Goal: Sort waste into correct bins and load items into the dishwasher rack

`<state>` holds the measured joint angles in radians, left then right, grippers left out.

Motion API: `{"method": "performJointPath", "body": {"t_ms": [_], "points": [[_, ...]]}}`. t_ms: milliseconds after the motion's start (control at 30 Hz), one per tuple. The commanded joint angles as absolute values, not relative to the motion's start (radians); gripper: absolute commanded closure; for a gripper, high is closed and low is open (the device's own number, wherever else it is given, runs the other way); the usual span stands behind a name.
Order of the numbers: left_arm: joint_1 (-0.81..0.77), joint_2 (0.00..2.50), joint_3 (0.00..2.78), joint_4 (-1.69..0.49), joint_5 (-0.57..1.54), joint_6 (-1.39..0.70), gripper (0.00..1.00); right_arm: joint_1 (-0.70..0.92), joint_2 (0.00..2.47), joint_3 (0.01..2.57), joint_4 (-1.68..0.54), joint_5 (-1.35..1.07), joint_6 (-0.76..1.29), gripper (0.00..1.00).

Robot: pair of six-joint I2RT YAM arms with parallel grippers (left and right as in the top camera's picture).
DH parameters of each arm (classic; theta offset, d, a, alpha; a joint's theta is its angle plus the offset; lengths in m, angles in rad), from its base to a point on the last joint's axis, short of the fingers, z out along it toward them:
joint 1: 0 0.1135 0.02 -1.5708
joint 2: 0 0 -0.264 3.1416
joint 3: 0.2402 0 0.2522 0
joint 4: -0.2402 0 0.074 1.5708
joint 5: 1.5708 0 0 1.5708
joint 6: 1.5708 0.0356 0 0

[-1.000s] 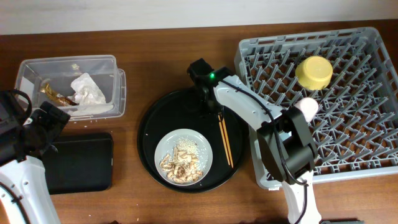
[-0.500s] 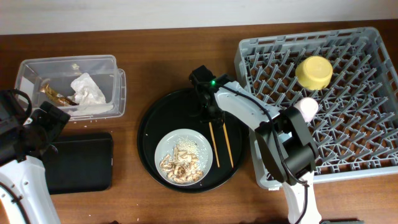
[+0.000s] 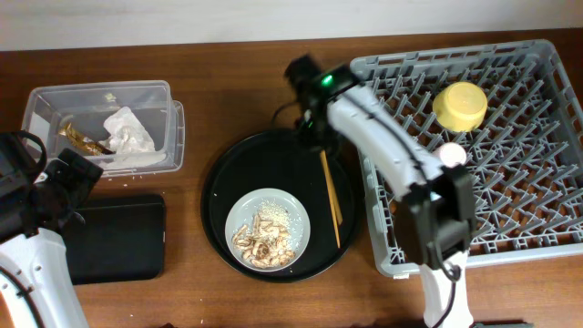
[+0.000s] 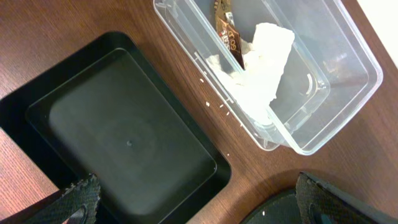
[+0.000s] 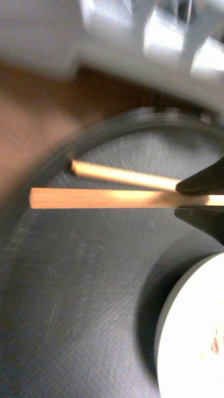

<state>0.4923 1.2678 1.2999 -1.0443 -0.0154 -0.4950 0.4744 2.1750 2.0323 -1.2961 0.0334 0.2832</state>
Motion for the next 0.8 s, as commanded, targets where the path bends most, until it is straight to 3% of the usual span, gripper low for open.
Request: {"method": "performJointPath", "body": {"t_ms": [0, 233, 533, 633, 667, 700, 767], "points": [[0.496, 1.264, 1.305, -1.042, -0.02, -0.503, 0.01, 0.343, 2.098, 2.162, -1.346, 0.064, 0.139, 0.96], [0.496, 1.264, 1.305, -1.042, -0.02, -0.503, 0.01, 0.104, 2.102, 2.162, -1.278, -0.116, -0.075, 0.96], [0.496, 1.264, 1.305, -1.042, -0.02, -0.503, 0.01, 0.092, 2.168, 2.156, -1.271, -0.21, -0.017, 0.95], [0.496, 1.264, 1.305, -1.042, -0.02, -0.503, 0.01, 0.092, 2.17, 2.144, -1.275, -0.21, -0.017, 0.75], [0.496, 1.264, 1.305, -1.042, -0.02, -0.503, 0.01, 0.092, 2.17, 2.143, -1.279, -0.21, -0.01, 0.6], [0.496, 1.264, 1.305, -1.042, -0.02, -0.503, 0.01, 0.092, 2.17, 2.143, -1.286, -0.21, 0.002, 0.27], [0.496, 1.264, 1.305, -1.042, -0.02, -0.503, 0.01, 0.092, 2.17, 2.143, -1.306, -0.211, 0.009, 0.24]]}}
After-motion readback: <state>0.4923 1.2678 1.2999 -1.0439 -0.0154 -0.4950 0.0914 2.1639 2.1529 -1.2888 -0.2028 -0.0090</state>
